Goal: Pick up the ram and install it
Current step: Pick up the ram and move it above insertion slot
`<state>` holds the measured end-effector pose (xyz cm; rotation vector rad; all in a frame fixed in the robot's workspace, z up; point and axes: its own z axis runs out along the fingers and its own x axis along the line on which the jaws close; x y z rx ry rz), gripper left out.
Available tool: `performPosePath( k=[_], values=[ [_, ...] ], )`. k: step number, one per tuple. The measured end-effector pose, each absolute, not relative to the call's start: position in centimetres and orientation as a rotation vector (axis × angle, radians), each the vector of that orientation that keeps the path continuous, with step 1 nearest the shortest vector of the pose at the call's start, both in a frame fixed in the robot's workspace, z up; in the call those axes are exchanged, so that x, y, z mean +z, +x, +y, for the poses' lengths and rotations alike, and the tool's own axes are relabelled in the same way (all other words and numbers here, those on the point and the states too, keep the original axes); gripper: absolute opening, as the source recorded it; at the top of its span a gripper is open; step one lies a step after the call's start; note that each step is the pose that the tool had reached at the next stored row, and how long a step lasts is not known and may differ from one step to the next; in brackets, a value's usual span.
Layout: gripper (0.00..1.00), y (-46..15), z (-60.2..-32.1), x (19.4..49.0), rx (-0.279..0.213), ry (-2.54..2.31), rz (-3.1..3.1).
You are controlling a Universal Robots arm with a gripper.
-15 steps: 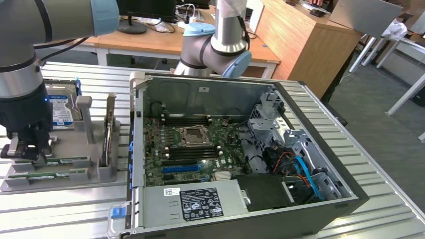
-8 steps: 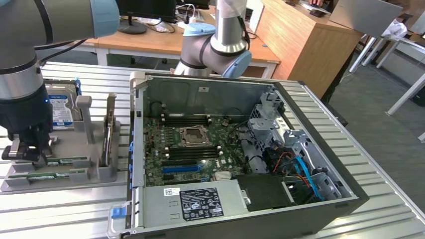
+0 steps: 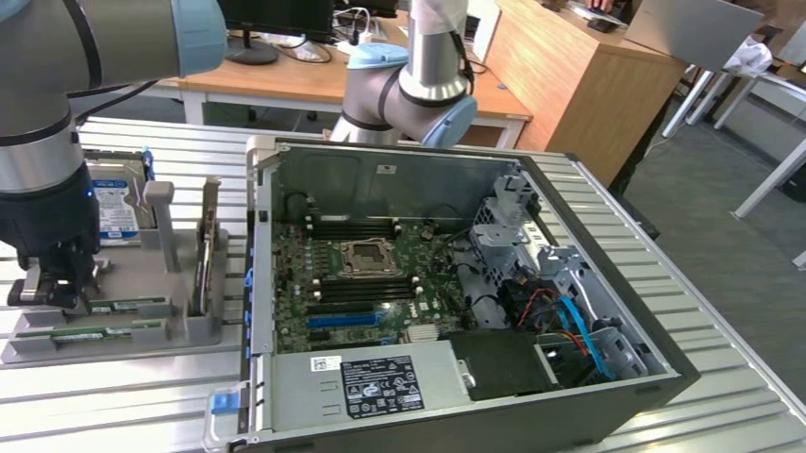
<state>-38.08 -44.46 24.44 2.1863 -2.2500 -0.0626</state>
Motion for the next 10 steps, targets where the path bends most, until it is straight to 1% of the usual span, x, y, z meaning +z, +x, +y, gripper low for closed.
performPosePath(
  k=[10],
  values=[
    [0.3,-38.08,-44.51,24.18,-0.063,2.203,-2.234]
  ],
)
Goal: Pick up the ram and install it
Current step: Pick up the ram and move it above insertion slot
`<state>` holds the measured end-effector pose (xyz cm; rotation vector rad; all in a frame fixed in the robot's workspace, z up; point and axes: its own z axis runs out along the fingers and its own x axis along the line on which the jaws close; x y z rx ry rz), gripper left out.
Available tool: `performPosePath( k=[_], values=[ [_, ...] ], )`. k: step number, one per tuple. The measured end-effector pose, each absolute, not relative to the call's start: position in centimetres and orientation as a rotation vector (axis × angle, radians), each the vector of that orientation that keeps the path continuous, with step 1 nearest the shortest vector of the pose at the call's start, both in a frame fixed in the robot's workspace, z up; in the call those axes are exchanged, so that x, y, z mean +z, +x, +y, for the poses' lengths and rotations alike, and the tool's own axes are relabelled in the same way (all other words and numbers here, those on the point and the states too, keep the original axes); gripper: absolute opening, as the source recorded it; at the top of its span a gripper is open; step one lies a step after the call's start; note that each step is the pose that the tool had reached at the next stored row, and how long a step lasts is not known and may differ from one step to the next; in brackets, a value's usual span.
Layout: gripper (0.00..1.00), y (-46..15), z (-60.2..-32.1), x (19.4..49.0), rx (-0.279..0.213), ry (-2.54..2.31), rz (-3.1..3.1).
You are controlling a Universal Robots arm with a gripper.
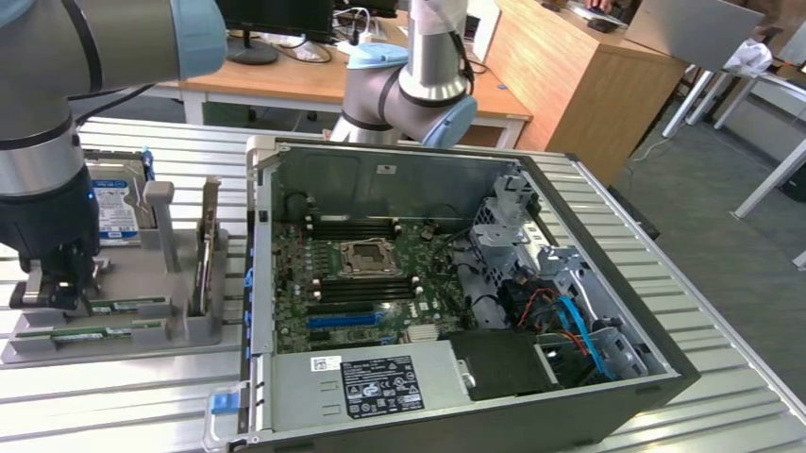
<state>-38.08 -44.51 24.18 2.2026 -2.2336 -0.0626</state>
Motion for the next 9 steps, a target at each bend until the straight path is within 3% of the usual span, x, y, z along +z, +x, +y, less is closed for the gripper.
performPosePath(
  k=[9],
  values=[
    [0.3,-38.08,-44.61,23.75,-0.063,2.205,-2.231]
  ],
)
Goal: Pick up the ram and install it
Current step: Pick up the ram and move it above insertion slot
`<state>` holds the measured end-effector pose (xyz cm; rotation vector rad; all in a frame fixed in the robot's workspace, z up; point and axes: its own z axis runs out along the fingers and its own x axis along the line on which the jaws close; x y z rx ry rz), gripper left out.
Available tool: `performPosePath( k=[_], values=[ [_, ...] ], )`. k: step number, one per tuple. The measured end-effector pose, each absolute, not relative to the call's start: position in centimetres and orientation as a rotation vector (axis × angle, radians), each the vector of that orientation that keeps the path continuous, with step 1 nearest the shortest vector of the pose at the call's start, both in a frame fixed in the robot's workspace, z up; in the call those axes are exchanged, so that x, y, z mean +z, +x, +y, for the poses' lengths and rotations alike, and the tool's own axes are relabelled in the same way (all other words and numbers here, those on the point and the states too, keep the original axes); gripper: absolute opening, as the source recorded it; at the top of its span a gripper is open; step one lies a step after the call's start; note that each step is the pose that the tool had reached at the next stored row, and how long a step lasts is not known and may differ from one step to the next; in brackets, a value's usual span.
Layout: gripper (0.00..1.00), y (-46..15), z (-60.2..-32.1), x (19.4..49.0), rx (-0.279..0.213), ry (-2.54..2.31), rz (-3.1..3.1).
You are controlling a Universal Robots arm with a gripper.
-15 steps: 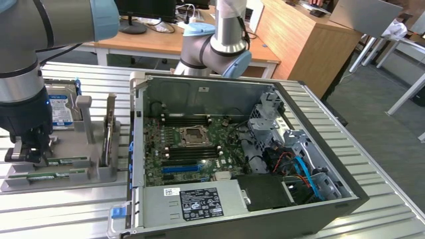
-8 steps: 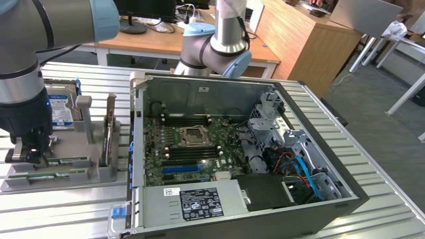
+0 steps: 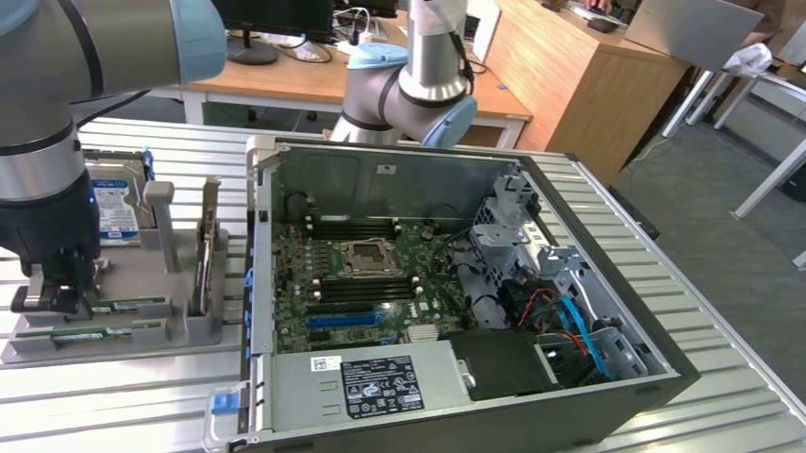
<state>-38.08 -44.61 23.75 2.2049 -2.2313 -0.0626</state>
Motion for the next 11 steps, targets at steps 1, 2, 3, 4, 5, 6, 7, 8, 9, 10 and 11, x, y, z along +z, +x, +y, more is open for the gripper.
performPosePath(
  k=[1,2,3,4,5,6,7,8,9,10,11],
  values=[
    [0.3,-38.08,-44.62,23.68,-0.063,2.205,-2.231],
    [0.3,-38.08,-44.63,23.61,-0.063,2.206,-2.231],
    [0.3,-38.08,-44.64,23.53,-0.063,2.206,-2.231],
    [0.3,-38.08,-44.65,23.46,-0.063,2.206,-2.23],
    [0.3,-38.08,-44.66,23.38,-0.063,2.206,-2.23],
    [0.3,-38.08,-44.67,23.31,-0.063,2.207,-2.23],
    [0.3,-38.08,-44.68,23.24,-0.063,2.207,-2.229],
    [0.3,-38.08,-44.69,23.16,-0.063,2.207,-2.229],
    [0.3,-38.08,-44.7,23.09,-0.063,2.208,-2.229],
    [0.3,-38.08,-44.71,23.02,-0.063,2.208,-2.228],
    [0.3,-38.08,-44.72,22.95,-0.063,2.208,-2.228]
  ],
)
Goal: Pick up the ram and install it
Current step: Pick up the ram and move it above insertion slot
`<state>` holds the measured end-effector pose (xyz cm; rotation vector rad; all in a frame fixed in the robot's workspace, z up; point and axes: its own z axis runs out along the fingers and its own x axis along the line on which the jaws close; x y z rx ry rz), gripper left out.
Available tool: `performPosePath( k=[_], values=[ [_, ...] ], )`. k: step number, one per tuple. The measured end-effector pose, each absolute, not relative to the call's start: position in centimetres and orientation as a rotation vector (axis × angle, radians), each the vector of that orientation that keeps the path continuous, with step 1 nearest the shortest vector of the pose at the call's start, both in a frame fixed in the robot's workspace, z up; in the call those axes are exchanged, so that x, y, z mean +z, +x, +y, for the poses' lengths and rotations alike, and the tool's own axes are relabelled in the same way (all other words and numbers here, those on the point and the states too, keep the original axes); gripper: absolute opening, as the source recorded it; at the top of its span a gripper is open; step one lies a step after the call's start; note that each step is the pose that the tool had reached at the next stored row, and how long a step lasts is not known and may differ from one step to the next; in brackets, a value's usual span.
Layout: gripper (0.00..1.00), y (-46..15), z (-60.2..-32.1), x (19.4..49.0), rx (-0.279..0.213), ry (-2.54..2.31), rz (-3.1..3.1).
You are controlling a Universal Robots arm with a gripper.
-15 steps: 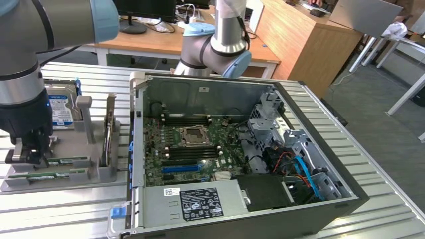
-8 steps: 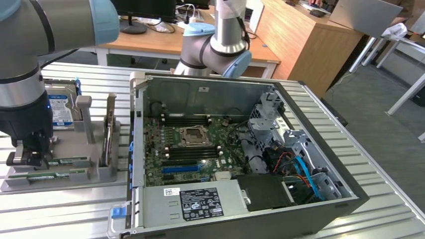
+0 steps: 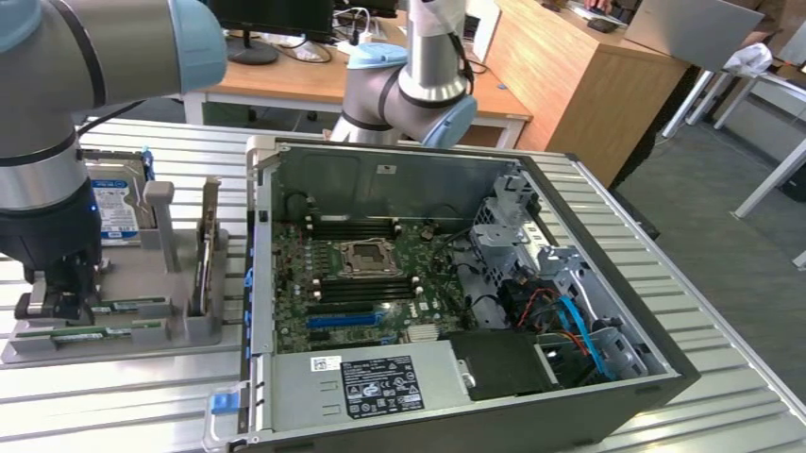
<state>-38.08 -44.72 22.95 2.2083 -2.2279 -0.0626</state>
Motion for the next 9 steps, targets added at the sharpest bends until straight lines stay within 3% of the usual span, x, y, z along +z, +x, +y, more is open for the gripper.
performPosePath(
  k=[9],
  values=[
    [0.3,-38.08,-44.78,22.33,-0.063,2.211,-2.225]
  ],
)
